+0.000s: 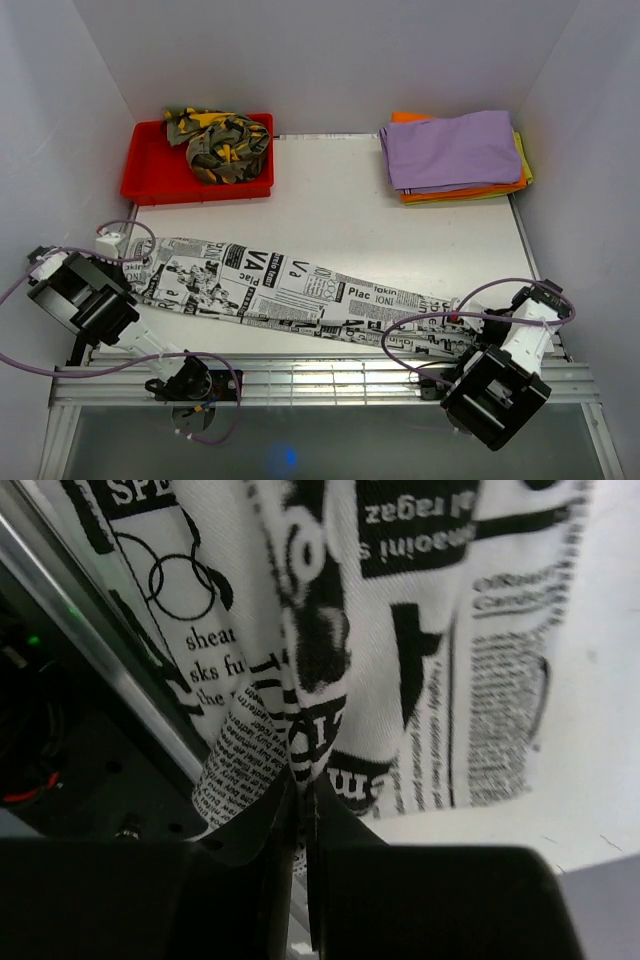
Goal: Fold and stack the trousers
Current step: Fold the trousers
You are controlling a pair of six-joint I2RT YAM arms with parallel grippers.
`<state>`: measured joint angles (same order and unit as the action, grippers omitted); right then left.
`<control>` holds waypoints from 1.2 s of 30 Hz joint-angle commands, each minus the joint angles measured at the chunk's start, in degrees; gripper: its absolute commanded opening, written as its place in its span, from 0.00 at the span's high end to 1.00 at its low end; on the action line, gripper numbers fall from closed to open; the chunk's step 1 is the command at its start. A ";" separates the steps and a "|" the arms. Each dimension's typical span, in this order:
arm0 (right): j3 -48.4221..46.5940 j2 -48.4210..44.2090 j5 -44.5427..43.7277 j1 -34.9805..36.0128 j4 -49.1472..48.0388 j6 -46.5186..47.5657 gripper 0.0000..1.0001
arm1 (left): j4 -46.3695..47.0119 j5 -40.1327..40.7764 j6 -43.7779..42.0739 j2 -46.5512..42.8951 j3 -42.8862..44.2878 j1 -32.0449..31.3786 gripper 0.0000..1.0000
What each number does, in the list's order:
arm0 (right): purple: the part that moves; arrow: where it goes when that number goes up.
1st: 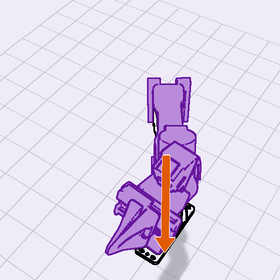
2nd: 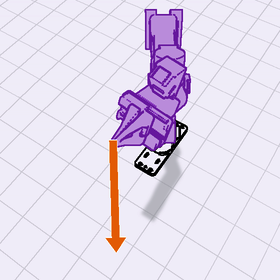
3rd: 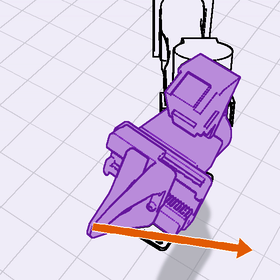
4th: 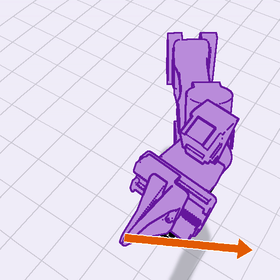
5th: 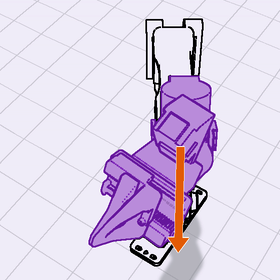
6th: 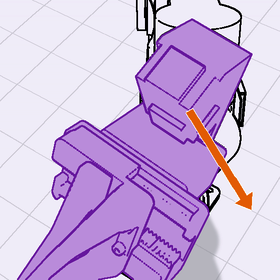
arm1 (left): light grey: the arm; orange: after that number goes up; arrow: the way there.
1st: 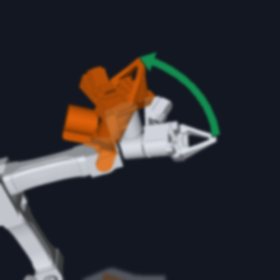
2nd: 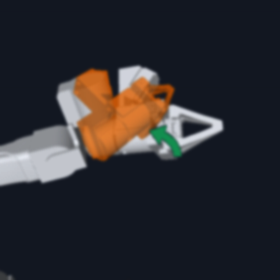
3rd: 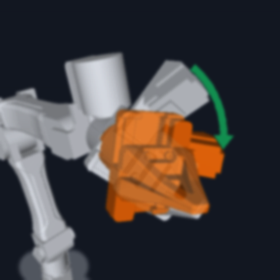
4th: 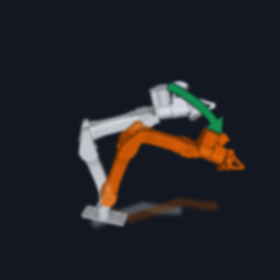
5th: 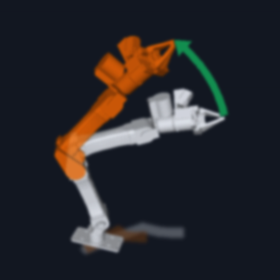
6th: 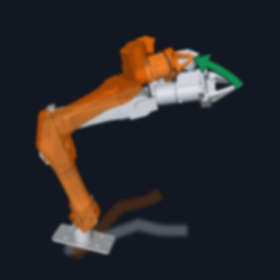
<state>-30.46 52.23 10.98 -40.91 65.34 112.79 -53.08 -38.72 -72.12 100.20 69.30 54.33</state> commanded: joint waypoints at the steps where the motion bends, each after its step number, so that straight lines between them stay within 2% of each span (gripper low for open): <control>1: 6.62 1.91 -8.33 -0.49 -18.26 12.01 0.92 | 8.93 9.88 -2.17 0.78 -8.63 -1.32 1.00; 2: 7.42 3.39 -8.69 -0.49 -20.32 12.01 0.92 | 12.26 10.94 0.63 1.57 -11.09 -1.68 1.00; 8: 3.22 10.77 -6.77 -0.23 -28.24 7.88 0.92 | 13.62 8.58 7.16 0.96 -12.52 -3.52 1.00; 12: -4.42 15.97 -5.01 -0.23 -26.17 5.69 0.92 | 12.39 6.21 8.57 -1.76 -12.35 -5.98 1.00; 13: -6.26 16.76 -4.75 -0.23 -24.92 5.25 0.88 | 11.69 5.77 8.40 -2.64 -11.65 -6.68 0.96; 14: -9.50 18.07 -4.05 -0.23 -23.17 4.72 0.80 | 9.77 4.63 7.70 -3.51 -10.25 -6.86 0.83; 16: -12.33 18.70 -3.08 -0.32 -21.32 3.75 0.68 | 6.60 2.87 6.21 -4.39 -8.49 -6.69 0.73; 17: -15.22 18.87 -2.29 -0.49 -19.92 3.66 0.60 | 3.11 2.25 4.98 -5.01 -7.78 -6.60 0.65; 18: -16.55 18.70 -1.76 -0.58 -16.77 3.84 0.44 | 1.68 1.03 3.49 -5.89 -7.08 -6.60 0.61; 20: -19.71 16.61 0.60 -2.15 -12.20 5.06 0.29 | -4.09 -1.51 -2.29 -11.14 -5.06 -5.99 0.51; 22: -21.04 15.72 1.92 -2.77 -10.17 6.38 0.25 | -5.27 -3.81 -4.59 -12.74 -4.44 -5.29 0.45; 24: -23.14 11.07 5.26 -8.03 -5.95 11.11 0.25 | -9.48 -6.88 -6.01 -18.53 -0.59 -4.93 0.35; 25: -25.85 10.27 7.28 -10.40 -3.49 14.00 0.20 | -10.46 -8.98 -6.02 -19.77 1.26 -4.93 0.33; 26: -28.66 10.79 9.47 -12.25 0.45 13.86 0.08 | -10.64 -11.44 -4.71 -20.57 3.37 -5.19 0.27; 29: -35.09 15.43 15.98 -11.31 6.44 7.11 0.09 | -7.76 -8.85 1.95 -19.44 3.05 -10.97 0.25; 30: -35.89 16.67 16.70 -8.60 6.73 2.22 0.08 | -5.74 -6.92 5.98 -19.00 0.25 -14.65 0.25; 31: -35.12 17.98 15.05 -2.83 4.81 -8.97 0.07 | -1.98 -4.81 8.55 -18.91 -2.04 -16.77 0.25; 32: -34.41 20.35 11.99 1.23 1.92 -15.08 0.02 | 0.84 -3.83 11.62 -18.64 -4.50 -19.32 0.25; 36: -38.17 34.04 2.22 3.46 4.70 -14.27 0.11 | 0.79 1.97 17.79 -9.79 -3.21 -26.10 0.28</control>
<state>-64.93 78.91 19.86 -37.98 67.55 101.67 -53.36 -40.51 -59.64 86.24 64.97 31.05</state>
